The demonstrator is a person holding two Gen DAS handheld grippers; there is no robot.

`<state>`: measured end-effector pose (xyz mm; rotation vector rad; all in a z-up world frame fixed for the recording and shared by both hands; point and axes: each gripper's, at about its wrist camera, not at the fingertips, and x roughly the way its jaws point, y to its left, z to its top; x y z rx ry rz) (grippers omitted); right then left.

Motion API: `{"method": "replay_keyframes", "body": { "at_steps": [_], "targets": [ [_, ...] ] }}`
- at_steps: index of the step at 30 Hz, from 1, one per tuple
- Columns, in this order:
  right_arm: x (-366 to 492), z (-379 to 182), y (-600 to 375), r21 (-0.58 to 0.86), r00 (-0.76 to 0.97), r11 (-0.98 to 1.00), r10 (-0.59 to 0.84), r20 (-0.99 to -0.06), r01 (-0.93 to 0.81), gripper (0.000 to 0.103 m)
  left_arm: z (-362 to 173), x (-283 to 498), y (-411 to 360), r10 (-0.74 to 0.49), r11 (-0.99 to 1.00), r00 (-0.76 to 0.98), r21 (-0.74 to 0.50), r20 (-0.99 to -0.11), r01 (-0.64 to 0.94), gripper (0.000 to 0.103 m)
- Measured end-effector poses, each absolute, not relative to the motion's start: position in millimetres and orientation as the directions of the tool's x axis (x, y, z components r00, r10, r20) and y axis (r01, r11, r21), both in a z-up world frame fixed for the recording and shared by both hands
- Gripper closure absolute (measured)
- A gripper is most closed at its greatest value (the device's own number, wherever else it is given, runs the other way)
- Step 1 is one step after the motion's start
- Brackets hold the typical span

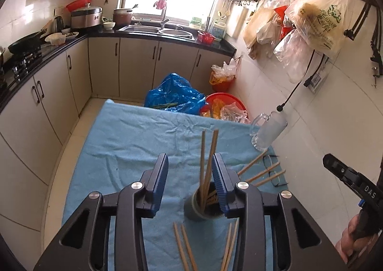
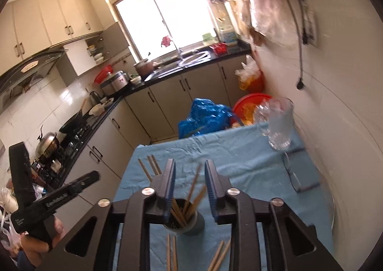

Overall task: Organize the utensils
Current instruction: 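Lower both chopsticks into the black cup and open both grippers, then move both open grippers back to the chopsticks on the towel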

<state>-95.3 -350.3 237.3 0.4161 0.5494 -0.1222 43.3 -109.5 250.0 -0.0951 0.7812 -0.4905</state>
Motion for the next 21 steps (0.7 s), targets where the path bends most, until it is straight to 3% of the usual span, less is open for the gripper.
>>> {"method": "replay_keyframes", "body": {
  "at_steps": [7, 14, 21],
  "targets": [
    [-129, 158, -363, 0.41, 0.739, 0.851, 0.039, -0.672, 0.327, 0.072, 189, 20, -82, -0.434, 0.893, 0.513, -0.276, -0.741, 0.356, 0.067],
    [-147, 63, -359, 0.43, 0.573, 0.78, 0.114, -0.812, 0.455, 0.072, 97, -6, -68, -0.401, 0.905, 0.31, -0.318, -0.862, 0.284, 0.067],
    [-134, 16, -363, 0.476, 0.496, 0.708, 0.203, -0.844, 0.522, 0.072, 77, -22, -65, -0.381, 0.906, 0.258, -0.302, -0.888, 0.298, 0.067]
  ]
}}
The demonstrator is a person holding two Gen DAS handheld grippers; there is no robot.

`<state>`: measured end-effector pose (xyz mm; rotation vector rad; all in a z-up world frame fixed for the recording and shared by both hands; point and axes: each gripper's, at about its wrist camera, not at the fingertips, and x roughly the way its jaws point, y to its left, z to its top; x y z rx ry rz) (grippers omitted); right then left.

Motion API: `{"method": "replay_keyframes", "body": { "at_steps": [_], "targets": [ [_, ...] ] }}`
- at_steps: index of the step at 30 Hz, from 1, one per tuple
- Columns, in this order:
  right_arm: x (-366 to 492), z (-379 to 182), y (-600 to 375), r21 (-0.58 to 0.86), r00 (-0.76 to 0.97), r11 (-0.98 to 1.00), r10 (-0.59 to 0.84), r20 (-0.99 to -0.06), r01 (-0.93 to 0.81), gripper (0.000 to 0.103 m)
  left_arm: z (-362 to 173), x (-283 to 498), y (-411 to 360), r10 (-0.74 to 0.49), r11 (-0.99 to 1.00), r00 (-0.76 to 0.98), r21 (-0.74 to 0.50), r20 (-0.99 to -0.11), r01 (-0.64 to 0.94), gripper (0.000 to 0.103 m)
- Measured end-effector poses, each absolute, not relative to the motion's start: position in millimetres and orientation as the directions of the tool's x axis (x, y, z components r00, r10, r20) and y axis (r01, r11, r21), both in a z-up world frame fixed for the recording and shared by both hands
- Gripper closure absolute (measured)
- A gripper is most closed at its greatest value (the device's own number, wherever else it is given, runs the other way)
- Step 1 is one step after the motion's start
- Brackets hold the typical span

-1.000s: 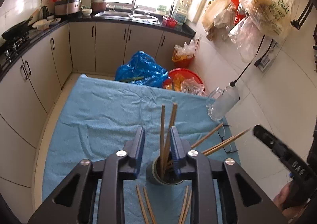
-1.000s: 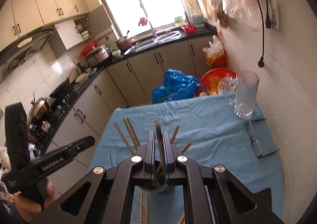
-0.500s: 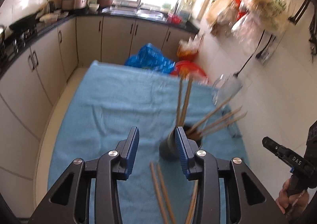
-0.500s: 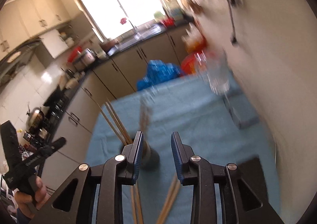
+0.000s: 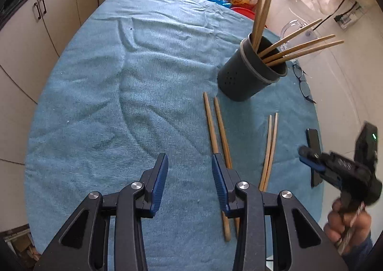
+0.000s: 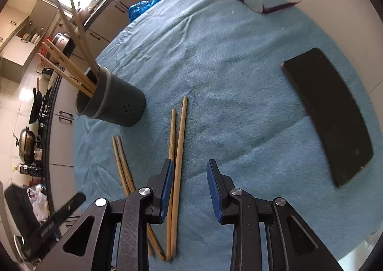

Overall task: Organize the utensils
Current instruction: 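Move both open grippers back to the chopsticks on the towel, then close the right gripper on a chopstick while the left gripper grasps another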

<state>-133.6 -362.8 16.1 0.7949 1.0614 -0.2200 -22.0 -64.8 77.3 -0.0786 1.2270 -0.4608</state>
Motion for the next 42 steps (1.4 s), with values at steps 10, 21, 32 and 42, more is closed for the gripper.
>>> {"method": "replay_keyframes", "body": {
  "at_steps": [10, 21, 32, 42],
  "targets": [
    [-77, -8, -355, 0.382, 0.401, 0.749, 0.169, -0.9, 0.542, 0.087, 86, -28, -37, -0.354, 0.92, 0.289, -0.277, -0.889, 0.277, 0.067],
    [-64, -15, -345, 0.249, 0.322, 0.842, 0.095, -0.942, 0.478, 0.094, 68, -11, -62, -0.392, 0.898, 0.2, -0.326, -0.898, 0.294, 0.067],
    [-93, -18, -380, 0.26, 0.303, 0.819, 0.111, -0.947, 0.511, 0.094, 27, 26, -121, -0.342, 0.903, 0.095, -0.299, -0.935, 0.307, 0.067],
    [-97, -18, -383, 0.289, 0.299, 0.813, 0.149, -0.942, 0.505, 0.093, 21, 31, -153, -0.214, 0.917, 0.161, -0.141, -0.964, 0.374, 0.081]
  ]
}}
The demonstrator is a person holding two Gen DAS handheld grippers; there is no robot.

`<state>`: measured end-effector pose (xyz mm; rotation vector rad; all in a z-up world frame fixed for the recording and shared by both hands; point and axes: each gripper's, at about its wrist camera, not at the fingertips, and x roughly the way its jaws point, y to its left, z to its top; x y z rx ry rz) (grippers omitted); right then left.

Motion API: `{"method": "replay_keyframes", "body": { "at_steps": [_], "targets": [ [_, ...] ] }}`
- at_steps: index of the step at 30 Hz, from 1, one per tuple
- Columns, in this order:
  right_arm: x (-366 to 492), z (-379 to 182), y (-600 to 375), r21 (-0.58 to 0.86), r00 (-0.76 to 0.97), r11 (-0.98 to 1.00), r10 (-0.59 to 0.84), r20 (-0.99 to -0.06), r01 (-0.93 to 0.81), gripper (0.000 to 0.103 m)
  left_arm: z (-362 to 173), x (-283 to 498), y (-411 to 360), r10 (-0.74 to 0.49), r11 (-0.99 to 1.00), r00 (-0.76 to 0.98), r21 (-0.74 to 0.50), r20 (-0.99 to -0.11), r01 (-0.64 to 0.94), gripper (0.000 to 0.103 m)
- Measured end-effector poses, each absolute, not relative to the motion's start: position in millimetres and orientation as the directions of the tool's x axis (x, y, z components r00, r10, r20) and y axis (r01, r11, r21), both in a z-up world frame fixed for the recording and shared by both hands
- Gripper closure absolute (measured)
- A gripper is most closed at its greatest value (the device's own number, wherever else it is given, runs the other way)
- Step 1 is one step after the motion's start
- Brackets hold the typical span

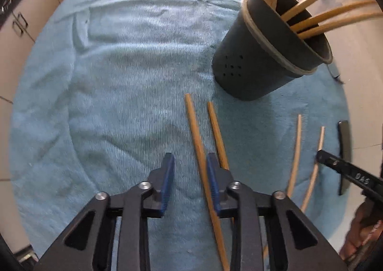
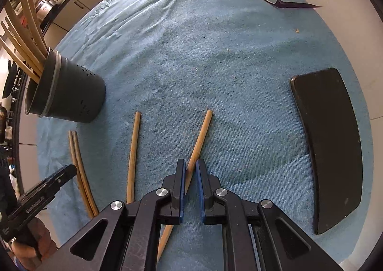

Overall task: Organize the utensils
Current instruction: 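Close the right gripper on a chopstick while the left gripper grasps another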

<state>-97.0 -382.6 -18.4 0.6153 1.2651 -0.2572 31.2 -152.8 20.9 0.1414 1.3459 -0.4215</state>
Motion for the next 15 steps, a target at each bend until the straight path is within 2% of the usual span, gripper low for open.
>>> {"method": "replay_keyframes", "body": {
  "at_steps": [1, 2, 4, 7, 15],
  "targets": [
    [-93, -19, -381, 0.282, 0.296, 0.817, 0.144, -0.944, 0.503, 0.093, 21, 30, -156, -0.191, 0.917, 0.183, -0.108, -0.964, 0.385, 0.091],
    [-90, -18, -380, 0.271, 0.291, 0.823, 0.135, -0.947, 0.499, 0.093, 21, 29, -159, -0.162, 0.917, 0.21, -0.068, -0.964, 0.394, 0.094],
    [-78, -19, -375, 0.248, 0.285, 0.836, 0.115, -0.952, 0.489, 0.093, 21, 26, -160, -0.161, 0.915, 0.225, -0.06, -0.961, 0.399, 0.095],
    [-75, -19, -374, 0.258, 0.297, 0.84, 0.122, -0.947, 0.478, 0.095, 25, 21, -150, -0.231, 0.915, 0.211, -0.139, -0.95, 0.378, 0.097],
    [-98, 17, -371, 0.377, 0.455, 0.822, 0.165, -0.875, 0.426, 0.097, 81, -2, -121, -0.366, 0.895, 0.331, -0.23, -0.87, 0.383, 0.097]
  ]
}}
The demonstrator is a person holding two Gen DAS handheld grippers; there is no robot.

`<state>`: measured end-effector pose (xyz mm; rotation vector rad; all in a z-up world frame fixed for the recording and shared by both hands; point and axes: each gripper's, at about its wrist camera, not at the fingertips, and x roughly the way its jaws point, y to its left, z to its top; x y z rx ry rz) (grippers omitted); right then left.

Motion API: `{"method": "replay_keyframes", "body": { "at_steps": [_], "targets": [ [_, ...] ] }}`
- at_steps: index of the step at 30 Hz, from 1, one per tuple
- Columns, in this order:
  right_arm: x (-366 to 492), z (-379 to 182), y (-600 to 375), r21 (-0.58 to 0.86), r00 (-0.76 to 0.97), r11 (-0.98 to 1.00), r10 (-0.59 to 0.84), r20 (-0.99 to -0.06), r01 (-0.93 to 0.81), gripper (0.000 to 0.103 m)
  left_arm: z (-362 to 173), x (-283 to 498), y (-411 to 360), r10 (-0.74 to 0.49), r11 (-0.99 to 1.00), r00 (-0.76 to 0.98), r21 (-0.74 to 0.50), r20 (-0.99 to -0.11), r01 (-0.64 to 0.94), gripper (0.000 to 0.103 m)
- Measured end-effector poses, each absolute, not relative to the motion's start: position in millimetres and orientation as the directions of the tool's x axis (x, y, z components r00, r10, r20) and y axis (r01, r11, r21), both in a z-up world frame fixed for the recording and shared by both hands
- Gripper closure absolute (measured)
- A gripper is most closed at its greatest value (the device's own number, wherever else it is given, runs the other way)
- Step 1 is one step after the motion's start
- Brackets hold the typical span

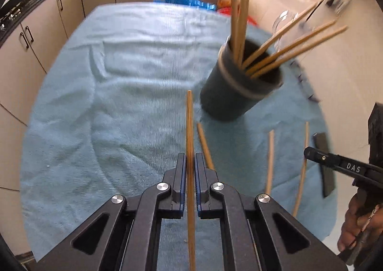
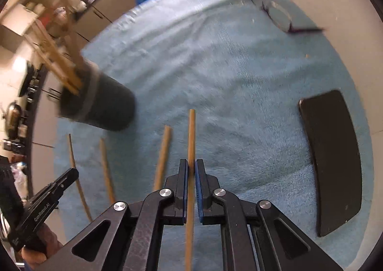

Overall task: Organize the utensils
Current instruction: 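Close the right gripper on a chopstick while the left gripper grasps another, then lift both held chopsticks upright and carry them toward the black cup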

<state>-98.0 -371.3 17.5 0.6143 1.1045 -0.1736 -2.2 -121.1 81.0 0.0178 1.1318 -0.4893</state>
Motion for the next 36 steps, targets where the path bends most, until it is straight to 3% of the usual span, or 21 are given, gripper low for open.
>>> {"method": "replay_keyframes", "body": {
  "at_steps": [9, 14, 36],
  "targets": [
    [-131, 84, -344, 0.389, 0.649, 0.861, 0.095, -0.755, 0.327, 0.097, 140, -15, -105, -0.43, 0.875, 0.426, -0.252, -0.796, 0.413, 0.097],
    [-137, 101, -326, 0.378, 0.703, 0.872, 0.057, -0.709, 0.31, 0.097, 147, -20, -99, -0.447, 0.865, 0.435, -0.253, -0.782, 0.434, 0.097],
    [-161, 129, -308, 0.363, 0.75, 0.884, 0.022, -0.661, 0.294, 0.097, 164, -28, -80, -0.468, 0.856, 0.464, -0.254, -0.752, 0.451, 0.097]
  ]
}}
